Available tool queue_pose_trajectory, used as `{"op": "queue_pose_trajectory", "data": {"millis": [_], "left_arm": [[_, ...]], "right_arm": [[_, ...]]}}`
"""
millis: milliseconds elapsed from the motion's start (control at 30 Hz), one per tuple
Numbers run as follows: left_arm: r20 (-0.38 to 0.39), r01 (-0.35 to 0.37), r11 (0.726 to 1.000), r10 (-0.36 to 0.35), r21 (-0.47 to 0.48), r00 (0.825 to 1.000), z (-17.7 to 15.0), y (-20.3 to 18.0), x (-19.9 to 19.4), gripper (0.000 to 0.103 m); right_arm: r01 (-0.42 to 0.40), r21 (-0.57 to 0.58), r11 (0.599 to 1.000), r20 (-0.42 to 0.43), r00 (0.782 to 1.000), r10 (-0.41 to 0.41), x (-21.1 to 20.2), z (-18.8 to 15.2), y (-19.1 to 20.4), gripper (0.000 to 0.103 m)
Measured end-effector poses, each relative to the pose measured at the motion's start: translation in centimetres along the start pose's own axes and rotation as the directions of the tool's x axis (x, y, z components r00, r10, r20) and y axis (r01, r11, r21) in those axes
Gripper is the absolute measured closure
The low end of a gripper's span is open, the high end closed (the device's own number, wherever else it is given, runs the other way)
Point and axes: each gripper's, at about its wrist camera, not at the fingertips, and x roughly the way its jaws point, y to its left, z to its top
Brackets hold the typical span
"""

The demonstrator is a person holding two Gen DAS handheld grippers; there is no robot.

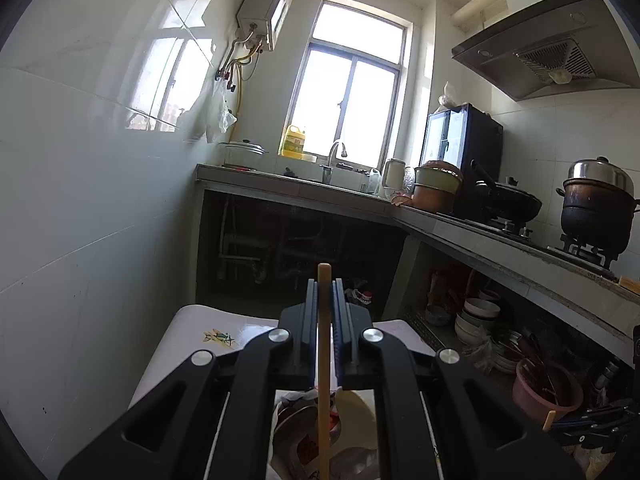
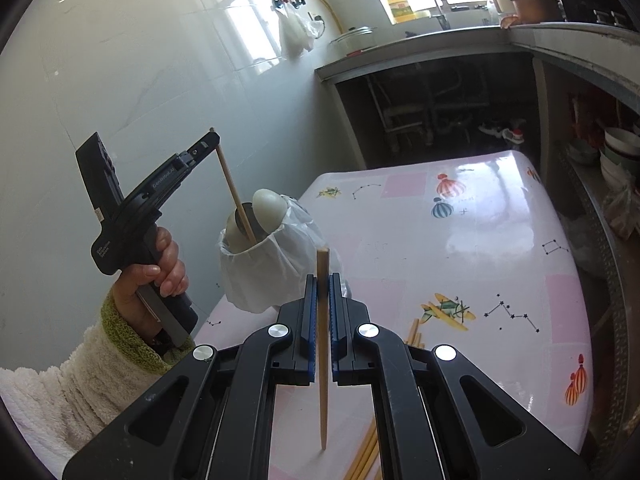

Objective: Organize utensils
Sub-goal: 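Insert the chopstick into the holder and open the left tool, then insert the chopstick into the holder and open the right tool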

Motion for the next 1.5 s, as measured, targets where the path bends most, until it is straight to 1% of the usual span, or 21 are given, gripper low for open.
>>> {"op": "queue_pose_trajectory", "data": {"millis": [67,233,267,400,500,533,567,667,700,767,867,900,967,1100,1200,1267,1367,1500], "left_arm": [[-0.02,0.0,1.0,0.001,0.029,1.0,-0.5,-0.2,-0.4,0.097],[-0.086,-0.027,0.996,0.034,0.087,0.996,-1.9,-0.3,-1.0,0.096],[-0.083,-0.036,0.995,0.044,0.094,0.996,-2.0,-0.2,-1.3,0.096],[-0.119,-0.037,0.995,0.048,0.095,0.992,-1.6,0.2,-2.2,0.095],[-0.15,-0.02,0.997,0.032,0.08,0.988,-1.2,0.4,-2.7,0.093],[-0.154,-0.019,0.997,0.031,0.081,0.988,-1.1,0.4,-3.0,0.086],[-0.153,-0.019,0.996,0.032,0.082,0.988,-1.0,0.3,-3.4,0.075],[-0.139,-0.012,0.997,0.022,0.074,0.99,-0.7,0.4,-4.9,0.056],[-0.136,-0.01,0.998,0.019,0.069,0.991,-0.6,0.5,-5.4,0.054],[-0.13,-0.008,0.999,0.014,0.049,0.991,-0.7,0.8,-6.6,0.043],[-0.15,-0.019,1.0,0.02,0.011,0.988,-1.4,1.6,-8.2,0.035],[-0.16,-0.029,1.0,0.029,0.0,0.987,-1.7,1.9,-8.8,0.034],[-0.178,-0.053,0.999,0.05,-0.012,0.983,-2.5,2.5,-9.9,0.028],[-0.183,-0.104,0.994,0.104,0.008,0.977,-3.8,3.2,-12.3,0.022],[-0.192,-0.121,0.992,0.122,0.021,0.974,-5.1,3.4,-13.7,0.018],[-0.212,-0.122,0.992,0.127,0.039,0.969,-6.0,3.5,-14.3,0.016],[-0.228,-0.139,0.989,0.147,0.051,0.963,-7.3,3.7,-14.8,0.014],[-0.286,-0.131,0.991,0.13,0.019,0.949,-9.2,4.4,-14.9,0.014]], "right_arm": [[-0.001,-0.003,1.0,0.003,1.0,0.001,-0.2,0.0,0.1,0.099],[0.006,-0.007,1.0,0.015,1.0,-0.006,-0.9,0.0,0.4,0.099],[0.009,-0.008,1.0,0.017,1.0,-0.008,-1.0,0.0,0.5,0.099],[0.018,-0.019,1.0,0.027,0.999,-0.018,-1.8,0.1,1.3,0.099],[0.026,-0.03,0.999,0.04,0.999,-0.025,-2.4,0.3,2.2,0.099],[0.03,-0.036,0.999,0.045,0.999,-0.028,-2.6,0.4,2.4,0.099],[0.036,-0.043,0.998,0.051,0.998,-0.033,-2.8,0.5,2.7,0.099],[0.049,-0.061,0.997,0.07,0.997,-0.045,-3.5,1.2,3.6,0.099],[0.052,-0.067,0.996,0.077,0.996,-0.047,-3.7,1.5,3.9,0.099],[0.059,-0.081,0.995,0.093,0.994,-0.051,-4.1,2.2,4.5,0.099],[0.06,-0.103,0.993,0.121,0.992,-0.047,-4.8,3.4,5.5,0.099],[0.057,-0.111,0.992,0.132,0.99,-0.043,-5.0,3.9,5.9,0.099],[0.051,-0.126,0.991,0.156,0.987,-0.031,-5.5,5.1,6.6,0.099],[0.033,-0.165,0.986,0.224,0.975,0.005,-6.6,7.9,8.4,0.099],[0.034,-0.188,0.982,0.28,0.96,0.02,-6.8,10.3,9.8,0.099],[0.029,-0.193,0.981,0.308,0.951,0.033,-6.4,11.8,10.5,0.099],[-0.006,-0.195,0.981,0.329,0.942,0.071,-4.9,13.6,11.0,0.099],[-0.018,-0.192,0.981,0.319,0.944,0.08,-1.8,14.7,11.2,0.099]]}}
